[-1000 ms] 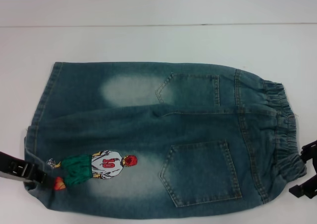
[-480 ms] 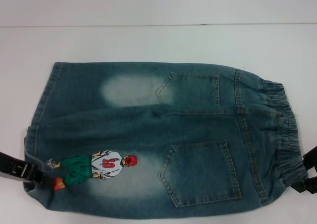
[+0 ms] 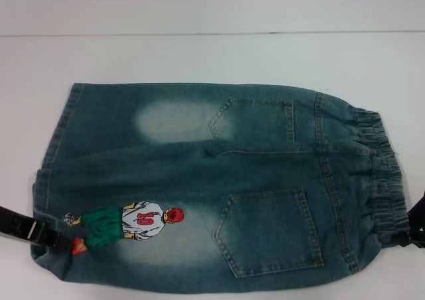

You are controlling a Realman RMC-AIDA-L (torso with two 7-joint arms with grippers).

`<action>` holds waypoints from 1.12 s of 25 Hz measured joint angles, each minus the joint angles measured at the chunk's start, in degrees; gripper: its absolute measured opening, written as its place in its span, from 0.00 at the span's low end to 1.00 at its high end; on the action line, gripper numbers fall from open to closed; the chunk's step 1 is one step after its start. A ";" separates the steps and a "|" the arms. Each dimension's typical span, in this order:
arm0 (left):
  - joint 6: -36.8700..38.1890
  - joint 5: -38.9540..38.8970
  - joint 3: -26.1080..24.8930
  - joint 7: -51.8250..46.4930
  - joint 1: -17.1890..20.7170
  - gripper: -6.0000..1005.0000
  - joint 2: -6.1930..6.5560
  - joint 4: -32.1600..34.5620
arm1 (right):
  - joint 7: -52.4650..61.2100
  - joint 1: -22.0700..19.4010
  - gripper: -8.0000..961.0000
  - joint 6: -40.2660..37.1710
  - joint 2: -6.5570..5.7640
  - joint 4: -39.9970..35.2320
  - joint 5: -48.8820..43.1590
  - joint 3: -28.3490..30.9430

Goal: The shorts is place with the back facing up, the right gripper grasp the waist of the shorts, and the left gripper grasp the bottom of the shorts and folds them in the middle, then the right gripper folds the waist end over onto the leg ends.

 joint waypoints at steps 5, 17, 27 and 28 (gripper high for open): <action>-1.27 -1.13 -3.33 3.02 -0.03 0.03 0.19 -0.12 | -3.05 -0.79 0.08 -0.20 -0.61 -0.10 5.22 1.76; -12.56 -7.93 -8.05 10.42 -0.55 0.03 2.24 -2.41 | -3.78 -1.24 0.06 5.53 -1.65 -2.26 17.12 9.97; -23.16 -9.96 -8.44 13.33 -2.16 0.03 1.98 -3.02 | -3.26 -1.72 0.06 14.91 -1.51 -2.10 20.43 12.95; -23.79 -10.30 -8.25 13.66 -2.40 0.03 1.81 -3.21 | -3.26 -1.72 0.06 15.49 -1.20 -2.03 20.42 12.81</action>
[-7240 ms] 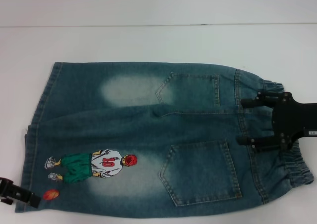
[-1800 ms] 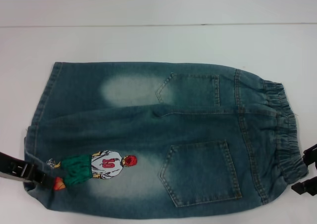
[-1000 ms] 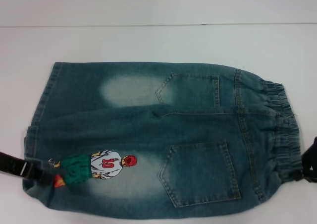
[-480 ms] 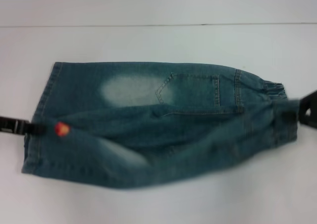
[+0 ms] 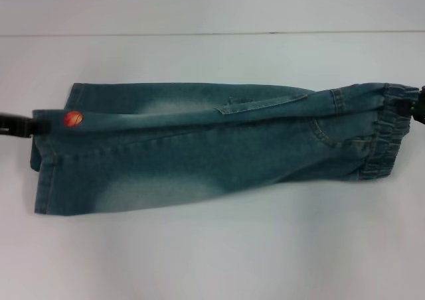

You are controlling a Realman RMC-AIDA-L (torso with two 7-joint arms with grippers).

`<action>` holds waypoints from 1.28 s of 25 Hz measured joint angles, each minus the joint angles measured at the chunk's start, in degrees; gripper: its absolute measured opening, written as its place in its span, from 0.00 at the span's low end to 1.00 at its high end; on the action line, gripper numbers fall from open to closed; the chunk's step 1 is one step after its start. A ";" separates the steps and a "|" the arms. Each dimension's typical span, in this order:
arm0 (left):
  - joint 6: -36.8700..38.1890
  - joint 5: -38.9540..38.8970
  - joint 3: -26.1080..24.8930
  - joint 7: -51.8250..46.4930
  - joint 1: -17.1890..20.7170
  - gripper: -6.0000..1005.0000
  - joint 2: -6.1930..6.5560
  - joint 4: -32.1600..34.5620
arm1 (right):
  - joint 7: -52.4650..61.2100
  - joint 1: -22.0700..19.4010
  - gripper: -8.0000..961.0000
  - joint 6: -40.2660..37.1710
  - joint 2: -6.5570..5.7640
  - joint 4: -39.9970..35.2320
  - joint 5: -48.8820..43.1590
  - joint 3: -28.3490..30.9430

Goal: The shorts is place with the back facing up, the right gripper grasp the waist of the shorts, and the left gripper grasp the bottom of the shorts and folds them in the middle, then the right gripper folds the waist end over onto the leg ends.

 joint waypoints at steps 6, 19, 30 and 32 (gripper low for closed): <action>-3.74 -1.62 0.91 1.96 -2.20 0.03 -1.17 -0.34 | -0.15 0.18 0.06 3.80 1.06 0.90 0.00 -0.17; -13.39 -2.17 5.57 2.96 -4.71 0.03 -2.93 -1.18 | 0.31 0.22 0.06 8.35 1.09 3.67 2.43 0.40; -22.31 -2.12 8.71 2.62 -6.25 0.03 -5.41 -2.10 | 0.34 0.69 0.15 13.84 -0.25 8.00 5.22 0.36; -24.75 -1.89 9.86 2.50 -6.57 0.03 -5.79 -2.66 | 0.91 0.80 0.16 16.06 -0.24 9.04 5.24 0.10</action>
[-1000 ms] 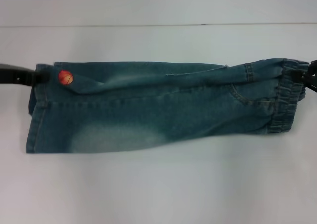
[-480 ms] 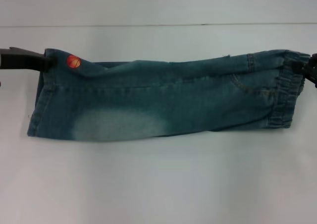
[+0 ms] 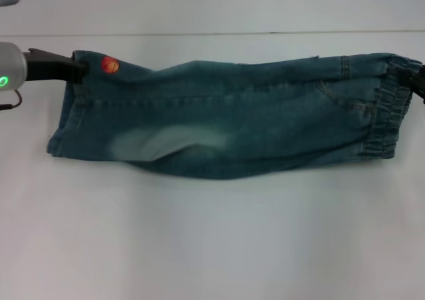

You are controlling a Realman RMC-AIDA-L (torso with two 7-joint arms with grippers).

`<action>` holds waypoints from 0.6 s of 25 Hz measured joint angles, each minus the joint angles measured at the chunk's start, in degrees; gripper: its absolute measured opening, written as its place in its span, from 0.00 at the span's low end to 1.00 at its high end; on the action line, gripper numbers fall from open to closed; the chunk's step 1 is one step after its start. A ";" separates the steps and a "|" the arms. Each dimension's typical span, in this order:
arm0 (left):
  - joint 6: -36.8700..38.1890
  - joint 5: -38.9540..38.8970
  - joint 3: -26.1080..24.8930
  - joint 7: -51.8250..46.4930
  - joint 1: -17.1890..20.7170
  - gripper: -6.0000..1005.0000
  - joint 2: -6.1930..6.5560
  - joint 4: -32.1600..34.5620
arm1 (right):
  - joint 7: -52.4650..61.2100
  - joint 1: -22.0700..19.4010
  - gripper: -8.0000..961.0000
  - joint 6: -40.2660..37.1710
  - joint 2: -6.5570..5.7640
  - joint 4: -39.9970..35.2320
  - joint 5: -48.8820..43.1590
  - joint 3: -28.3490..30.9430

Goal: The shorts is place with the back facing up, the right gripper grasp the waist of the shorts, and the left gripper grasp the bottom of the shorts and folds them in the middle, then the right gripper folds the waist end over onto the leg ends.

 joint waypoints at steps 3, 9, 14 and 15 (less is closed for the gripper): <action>-3.30 0.21 3.08 -0.52 -0.11 0.03 -0.28 -0.50 | 2.01 0.42 0.19 2.82 -0.43 1.70 -0.72 -1.03; -6.32 2.30 6.64 -2.56 -0.31 0.05 -0.64 -0.78 | 2.44 0.70 0.23 3.36 -0.71 1.94 -1.01 -1.75; -5.97 4.73 8.21 -3.73 -0.46 0.28 -0.60 -0.79 | 2.48 0.70 0.37 3.42 -0.67 1.71 -1.30 -2.27; -5.97 5.03 8.37 -3.80 -0.58 0.31 -0.60 -0.79 | 2.40 0.69 0.41 3.52 -0.61 1.69 -1.31 -2.40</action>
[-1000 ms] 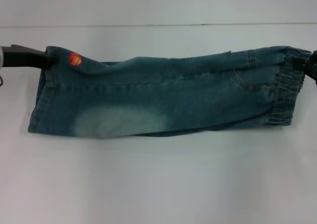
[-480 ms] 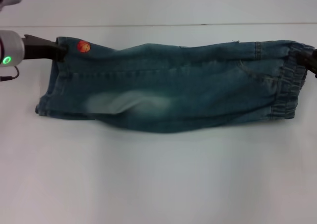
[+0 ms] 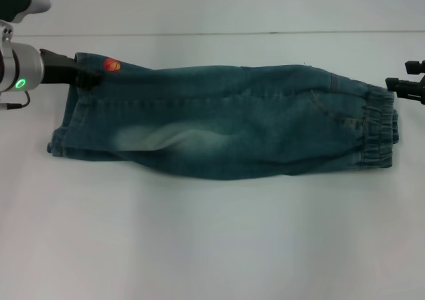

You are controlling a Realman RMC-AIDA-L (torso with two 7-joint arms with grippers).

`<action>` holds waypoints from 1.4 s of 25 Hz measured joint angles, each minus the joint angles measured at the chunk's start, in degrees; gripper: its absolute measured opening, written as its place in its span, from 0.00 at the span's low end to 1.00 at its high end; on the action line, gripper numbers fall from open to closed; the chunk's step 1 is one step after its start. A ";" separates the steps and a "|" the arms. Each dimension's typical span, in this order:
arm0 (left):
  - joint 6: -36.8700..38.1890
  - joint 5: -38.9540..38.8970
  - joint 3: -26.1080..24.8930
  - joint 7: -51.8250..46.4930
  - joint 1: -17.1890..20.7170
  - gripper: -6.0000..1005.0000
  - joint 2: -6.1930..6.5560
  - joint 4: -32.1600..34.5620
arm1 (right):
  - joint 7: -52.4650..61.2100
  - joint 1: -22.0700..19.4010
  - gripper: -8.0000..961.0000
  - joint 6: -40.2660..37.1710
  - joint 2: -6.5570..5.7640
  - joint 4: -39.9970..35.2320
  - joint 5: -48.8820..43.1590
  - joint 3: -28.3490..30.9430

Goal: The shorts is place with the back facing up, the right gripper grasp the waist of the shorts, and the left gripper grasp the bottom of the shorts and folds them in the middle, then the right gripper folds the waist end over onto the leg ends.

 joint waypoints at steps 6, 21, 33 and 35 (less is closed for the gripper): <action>-0.37 1.98 2.74 -0.13 -0.83 0.51 -0.35 -0.50 | -0.65 -0.38 0.67 1.33 0.58 -0.01 -0.04 -0.83; 0.98 9.91 3.51 -5.54 -2.20 0.90 -0.64 -0.45 | -1.55 -0.76 0.95 1.53 1.37 -0.01 0.30 -0.83; -0.57 5.89 3.63 -5.52 0.20 0.90 -2.15 5.31 | -1.90 -0.43 0.95 1.82 1.45 -0.02 0.41 -0.85; 0.25 4.60 3.45 -5.47 0.29 0.90 -2.10 5.74 | -1.91 -0.50 0.95 1.72 1.46 -0.01 0.58 -0.65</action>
